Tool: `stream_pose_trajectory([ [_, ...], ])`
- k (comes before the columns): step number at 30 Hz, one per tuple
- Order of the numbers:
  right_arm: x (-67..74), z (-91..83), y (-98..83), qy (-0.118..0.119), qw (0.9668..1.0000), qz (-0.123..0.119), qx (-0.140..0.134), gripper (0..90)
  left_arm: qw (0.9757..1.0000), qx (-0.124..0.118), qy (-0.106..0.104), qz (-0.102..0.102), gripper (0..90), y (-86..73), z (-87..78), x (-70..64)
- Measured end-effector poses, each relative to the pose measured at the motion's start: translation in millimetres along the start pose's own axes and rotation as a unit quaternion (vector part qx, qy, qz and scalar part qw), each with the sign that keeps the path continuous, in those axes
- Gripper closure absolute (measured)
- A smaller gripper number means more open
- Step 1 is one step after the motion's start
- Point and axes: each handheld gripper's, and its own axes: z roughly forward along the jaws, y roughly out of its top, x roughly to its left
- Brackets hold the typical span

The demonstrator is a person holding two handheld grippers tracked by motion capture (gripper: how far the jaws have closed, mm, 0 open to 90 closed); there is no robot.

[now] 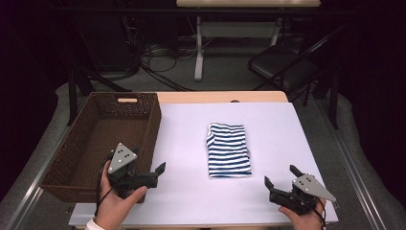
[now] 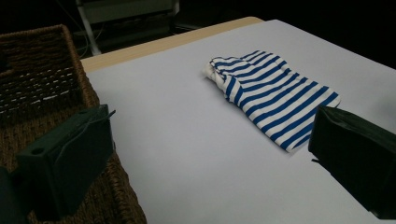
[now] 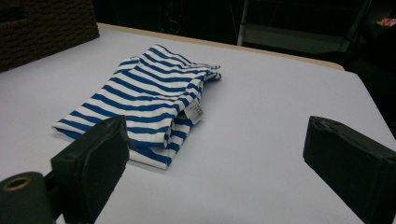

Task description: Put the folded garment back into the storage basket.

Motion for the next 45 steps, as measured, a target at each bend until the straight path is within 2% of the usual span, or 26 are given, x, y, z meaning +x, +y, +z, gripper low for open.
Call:
stream_pose_trajectory([
  [5,-2.1,6.7,-4.7,0.000,0.9998,0.005,0.021,8.0,1.0000,0.005,0.001,-0.008,0.1,-1.7,2.7,4.1],
  [13,-4.6,11.1,-6.3,-0.008,0.9990,0.005,0.045,13.9,0.9990,0.010,-0.010,-0.043,0.2,-3.0,1.3,7.4],
  [16,-5.9,13.1,-5.9,-0.011,0.9983,0.011,0.056,14.2,0.9989,0.012,-0.007,-0.045,0.2,-1.8,-1.2,7.7],
  [20,-6.1,16.7,-5.0,-0.005,0.9959,0.031,0.085,14.3,0.9986,0.021,-0.006,-0.048,0.3,-0.6,-2.3,8.5],
  [25,-5.3,21.5,1.6,-0.005,0.9933,0.024,0.113,14.3,0.9981,0.033,-0.001,-0.052,0.2,0.9,-3.0,11.2],
  [26,-6.7,23.9,4.5,-0.001,0.9923,0.031,0.120,14.3,0.9979,0.034,-0.002,-0.055,0.2,1.8,-3.2,12.5],
  [32,-12.0,30.2,12.3,0.005,0.9898,0.045,0.135,14.4,0.9973,0.038,0.006,-0.062,0.2,11.4,-1.5,20.5],
  [39,-14.8,38.3,22.1,0.014,0.9869,0.037,0.156,14.6,0.9953,0.063,-0.011,-0.073,0.2,19.2,12.3,24.3],
  [42,-13.7,42.5,28.7,0.026,0.9841,0.036,0.172,14.6,0.9942,0.072,-0.023,-0.076,0.2,23.7,19.1,24.2],
  [45,-13.3,44.5,31.6,0.031,0.9822,0.034,0.182,14.6,0.9936,0.080,-0.027,-0.075,0.2,27.7,25.9,23.3],
])
